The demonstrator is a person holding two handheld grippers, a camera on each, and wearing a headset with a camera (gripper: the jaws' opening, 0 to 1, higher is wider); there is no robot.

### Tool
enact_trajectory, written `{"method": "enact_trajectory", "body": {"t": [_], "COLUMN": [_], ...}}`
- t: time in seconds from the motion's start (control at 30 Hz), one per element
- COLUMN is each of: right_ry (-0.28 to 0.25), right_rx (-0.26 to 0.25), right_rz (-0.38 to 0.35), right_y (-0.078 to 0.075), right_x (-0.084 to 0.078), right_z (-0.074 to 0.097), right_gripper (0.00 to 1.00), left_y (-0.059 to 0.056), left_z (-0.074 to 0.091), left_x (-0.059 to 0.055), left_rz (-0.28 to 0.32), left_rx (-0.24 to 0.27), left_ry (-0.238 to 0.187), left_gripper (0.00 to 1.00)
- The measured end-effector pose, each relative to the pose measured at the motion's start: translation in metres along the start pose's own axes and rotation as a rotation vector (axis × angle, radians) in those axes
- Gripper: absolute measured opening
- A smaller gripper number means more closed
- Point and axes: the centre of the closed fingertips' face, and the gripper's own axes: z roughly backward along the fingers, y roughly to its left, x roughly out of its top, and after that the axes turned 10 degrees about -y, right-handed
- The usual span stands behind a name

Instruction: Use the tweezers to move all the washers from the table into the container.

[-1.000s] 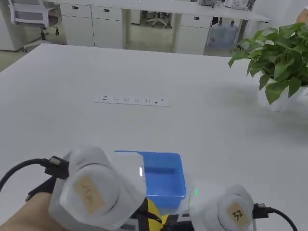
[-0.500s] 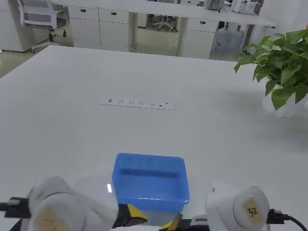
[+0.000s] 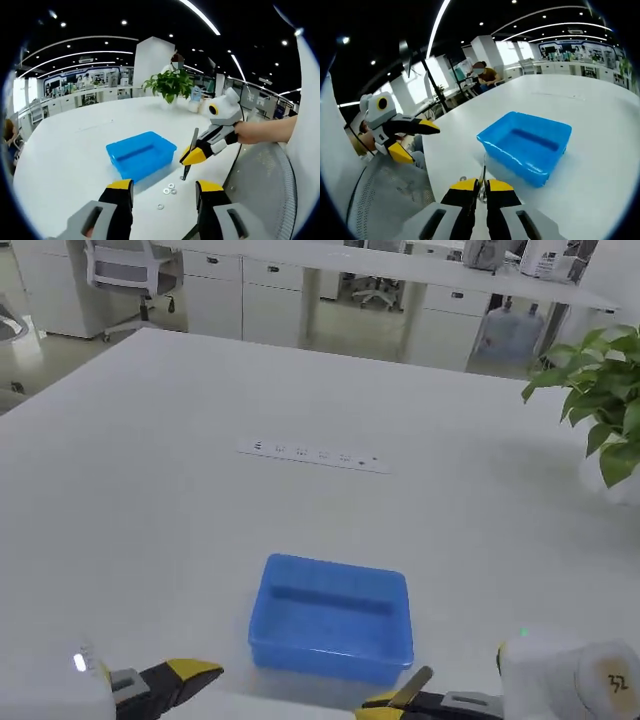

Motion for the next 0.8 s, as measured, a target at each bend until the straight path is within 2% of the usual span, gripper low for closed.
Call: {"method": "enact_trajectory", "body": {"t": [0.1,0.13,0.17,0.2,0.23,0.3,0.33,0.4,0.47,0.53,0.67,0.8], "right_ry": [-0.002,-0.004,-0.01,-0.012,-0.017,-0.029,-0.034,-0.042,-0.046,-0.049,-0.064,-0.049], "right_rx": [-0.012,-0.014,-0.02,-0.021,-0.025,-0.029,-0.03,-0.037,-0.05,-0.066,-0.113,-0.139], "right_rz": [0.024,0.028,0.036,0.042,0.054,0.071,0.081,0.104,0.116,0.117,0.09,0.071], "right_y": [0.0,-0.001,-0.001,-0.002,-0.003,-0.005,-0.007,-0.013,-0.021,-0.028,-0.048,-0.066], "right_x": [0.01,0.014,0.019,0.023,0.029,0.039,0.046,0.056,0.064,0.068,0.075,0.073], "right_z": [0.005,0.006,0.007,0.008,0.009,0.009,0.008,0.007,0.005,0.003,-0.002,-0.012], "right_gripper": [0.03,0.03,0.03,0.03,0.03,0.03,0.03,0.03,0.03,0.03,0.03,0.03], "left_y": [0.002,0.003,0.01,0.015,0.018,0.024,0.026,0.033,0.035,0.035,0.032,0.028], "left_z": [-0.003,-0.003,-0.002,0.0,0.002,0.005,0.006,0.01,0.012,0.012,0.009,0.006], "left_x": [0.011,0.012,0.015,0.014,0.013,0.012,0.015,0.018,0.021,0.022,0.02,0.017], "left_rz": [0.003,-0.004,-0.047,-0.073,-0.07,-0.014,0.024,0.06,0.067,0.068,0.035,0.004], "left_rx": [0.036,0.043,0.079,0.096,0.109,0.14,0.143,0.166,0.174,0.179,0.172,0.157], "left_ry": [-0.069,-0.078,-0.094,-0.093,-0.089,-0.101,-0.125,-0.153,-0.175,-0.181,-0.165,-0.14], "left_gripper": [0.5,0.48,0.46,0.44,0.44,0.47,0.5,0.52,0.53,0.53,0.54,0.58]}}
